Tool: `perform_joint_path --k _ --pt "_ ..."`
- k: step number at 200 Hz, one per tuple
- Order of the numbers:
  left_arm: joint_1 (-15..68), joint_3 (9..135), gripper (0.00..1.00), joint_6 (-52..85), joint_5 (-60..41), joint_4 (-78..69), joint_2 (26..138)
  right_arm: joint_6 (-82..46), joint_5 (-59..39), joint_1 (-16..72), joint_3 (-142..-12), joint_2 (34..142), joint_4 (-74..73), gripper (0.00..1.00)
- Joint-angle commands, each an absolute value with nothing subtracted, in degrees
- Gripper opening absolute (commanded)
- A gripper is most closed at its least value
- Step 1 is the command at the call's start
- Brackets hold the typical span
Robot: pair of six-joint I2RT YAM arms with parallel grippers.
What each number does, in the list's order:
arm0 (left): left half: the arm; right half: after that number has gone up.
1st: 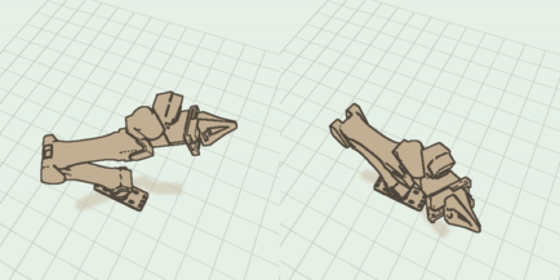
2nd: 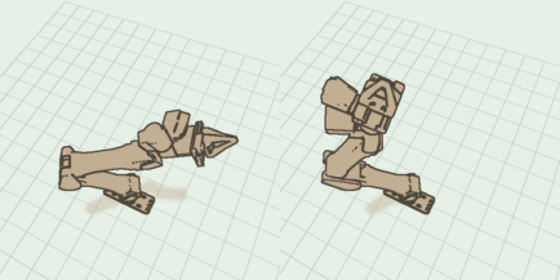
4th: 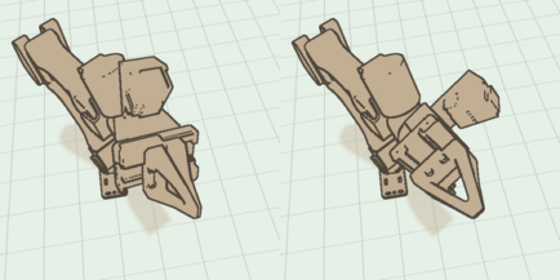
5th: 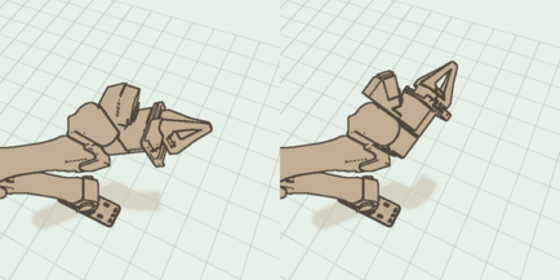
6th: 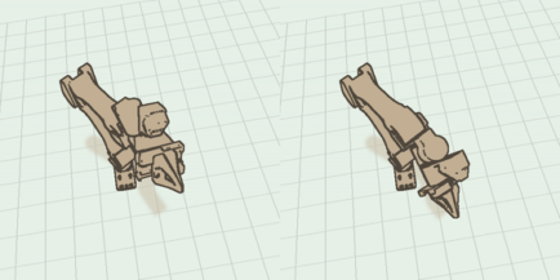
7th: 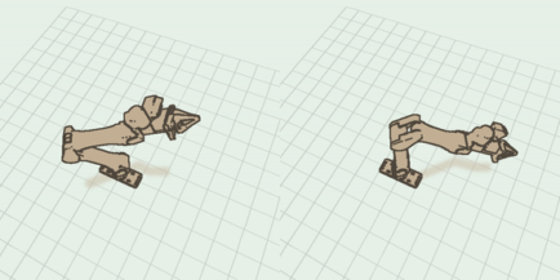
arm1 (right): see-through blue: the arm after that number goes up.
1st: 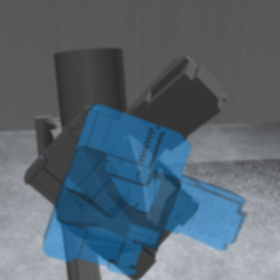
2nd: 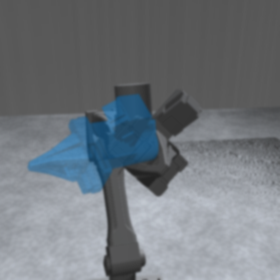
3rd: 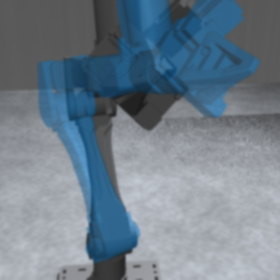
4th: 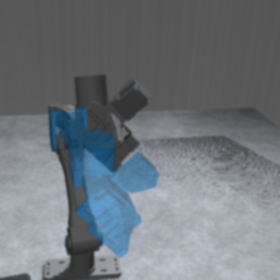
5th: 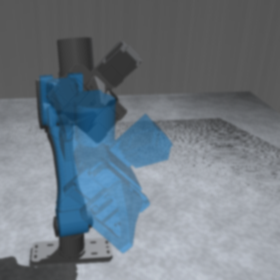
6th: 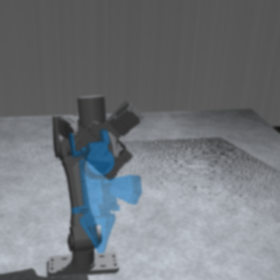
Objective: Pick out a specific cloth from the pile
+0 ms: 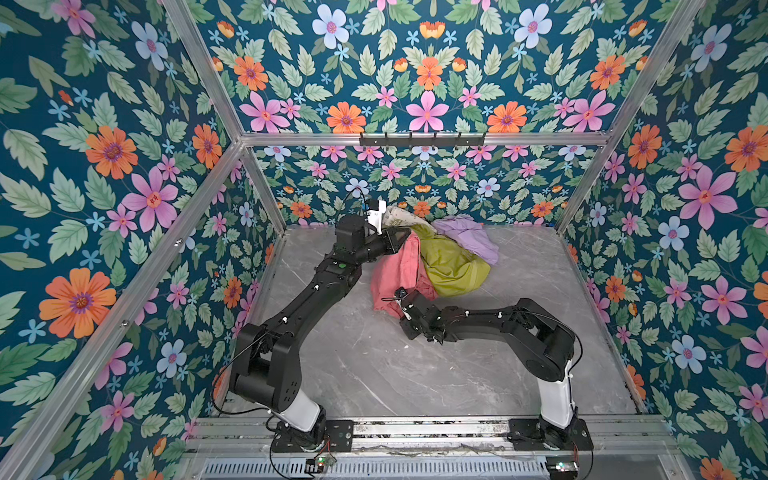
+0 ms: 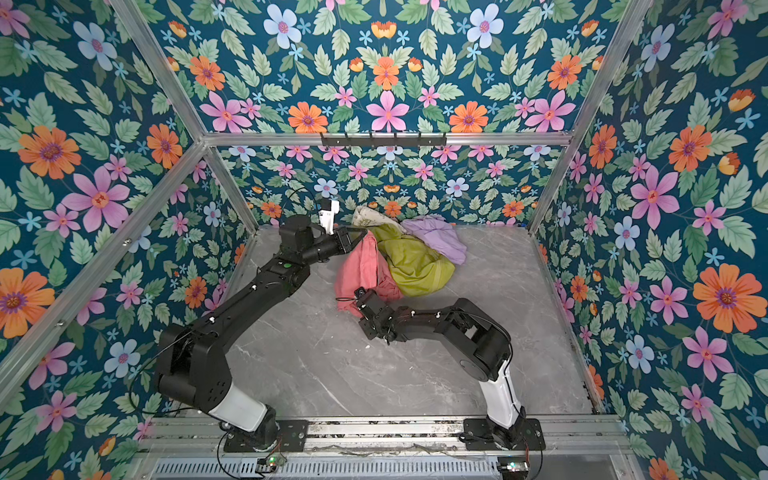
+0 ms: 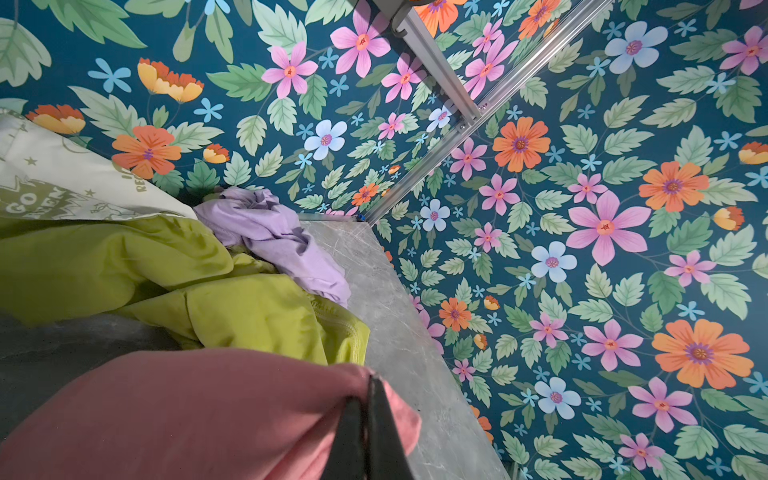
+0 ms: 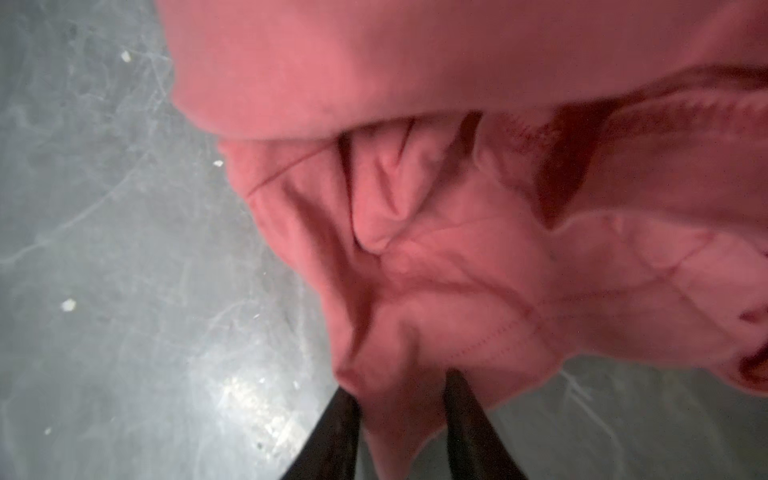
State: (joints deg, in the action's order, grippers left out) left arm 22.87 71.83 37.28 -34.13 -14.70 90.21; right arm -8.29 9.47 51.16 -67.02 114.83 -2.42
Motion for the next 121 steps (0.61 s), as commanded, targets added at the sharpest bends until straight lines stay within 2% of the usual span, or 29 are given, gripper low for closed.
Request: perform_joint_path --k 1,34,121 --pt "22.86 71.98 0.00 36.43 -34.06 -16.79 90.01 -8.61 11.33 51.20 -67.06 115.36 0.73 0.21" --pt "22.69 72.01 0.00 36.30 -33.96 -16.70 90.00 -9.13 11.25 51.24 -67.09 113.92 0.99 0.00" --pt "21.38 73.18 0.00 35.95 -34.04 -16.35 90.58 -8.76 11.67 50.91 -66.39 102.20 2.44 0.00"
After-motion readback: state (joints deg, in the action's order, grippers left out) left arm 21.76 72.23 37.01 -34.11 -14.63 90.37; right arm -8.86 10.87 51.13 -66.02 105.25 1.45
